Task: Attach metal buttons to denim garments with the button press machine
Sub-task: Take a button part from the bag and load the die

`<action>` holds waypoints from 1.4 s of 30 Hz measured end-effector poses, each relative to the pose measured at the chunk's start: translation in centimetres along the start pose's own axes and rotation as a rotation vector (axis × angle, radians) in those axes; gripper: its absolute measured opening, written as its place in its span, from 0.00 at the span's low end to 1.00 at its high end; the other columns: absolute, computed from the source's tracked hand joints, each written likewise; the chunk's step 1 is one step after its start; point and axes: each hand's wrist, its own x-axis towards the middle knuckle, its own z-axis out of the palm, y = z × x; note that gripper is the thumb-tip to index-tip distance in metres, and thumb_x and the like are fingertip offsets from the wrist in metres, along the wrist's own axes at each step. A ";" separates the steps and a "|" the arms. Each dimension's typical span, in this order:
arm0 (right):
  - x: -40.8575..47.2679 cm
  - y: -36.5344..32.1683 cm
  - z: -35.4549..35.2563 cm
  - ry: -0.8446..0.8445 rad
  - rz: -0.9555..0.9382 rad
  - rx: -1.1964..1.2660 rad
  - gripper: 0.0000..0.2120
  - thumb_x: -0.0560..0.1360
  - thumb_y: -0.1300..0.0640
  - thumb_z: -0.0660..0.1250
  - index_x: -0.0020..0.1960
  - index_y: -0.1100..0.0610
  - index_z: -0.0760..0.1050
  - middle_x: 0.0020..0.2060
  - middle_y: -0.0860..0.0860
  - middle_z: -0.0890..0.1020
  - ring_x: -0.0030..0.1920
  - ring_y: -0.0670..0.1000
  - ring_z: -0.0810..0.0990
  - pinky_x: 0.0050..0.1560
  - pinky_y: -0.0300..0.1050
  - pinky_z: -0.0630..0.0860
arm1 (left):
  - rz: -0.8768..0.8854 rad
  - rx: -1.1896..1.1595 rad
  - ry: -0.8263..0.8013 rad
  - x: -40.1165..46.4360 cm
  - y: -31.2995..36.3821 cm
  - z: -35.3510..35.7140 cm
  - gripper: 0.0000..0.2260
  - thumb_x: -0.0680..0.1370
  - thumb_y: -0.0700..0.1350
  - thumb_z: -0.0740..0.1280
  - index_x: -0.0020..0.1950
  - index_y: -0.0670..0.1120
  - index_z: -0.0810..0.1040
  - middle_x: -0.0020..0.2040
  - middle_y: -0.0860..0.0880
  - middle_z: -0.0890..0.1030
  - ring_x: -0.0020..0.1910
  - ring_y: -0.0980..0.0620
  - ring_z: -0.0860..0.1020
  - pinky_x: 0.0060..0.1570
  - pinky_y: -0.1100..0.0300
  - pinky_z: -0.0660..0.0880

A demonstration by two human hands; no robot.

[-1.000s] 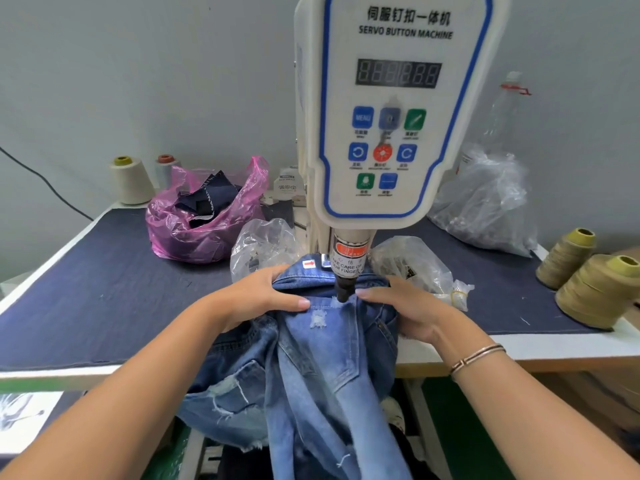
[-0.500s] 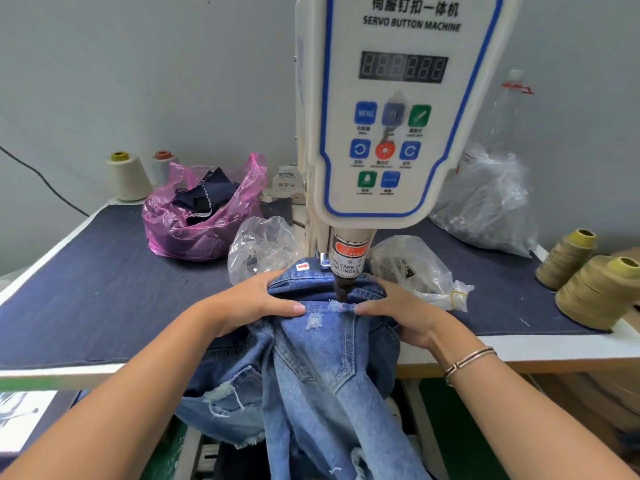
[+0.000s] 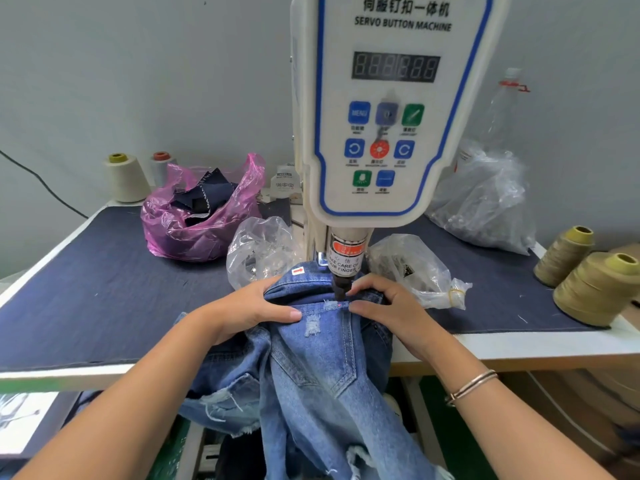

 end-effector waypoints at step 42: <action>0.6 2.4 0.0 -0.031 0.058 -0.021 0.14 0.65 0.52 0.73 0.48 0.48 0.75 0.47 0.45 0.78 0.45 0.37 0.77 0.46 0.31 0.73 | -0.007 -0.035 0.066 0.8 -1.6 -0.4 0.27 0.65 0.53 0.74 0.63 0.50 0.76 0.58 0.51 0.83 0.58 0.51 0.81 0.56 0.58 0.74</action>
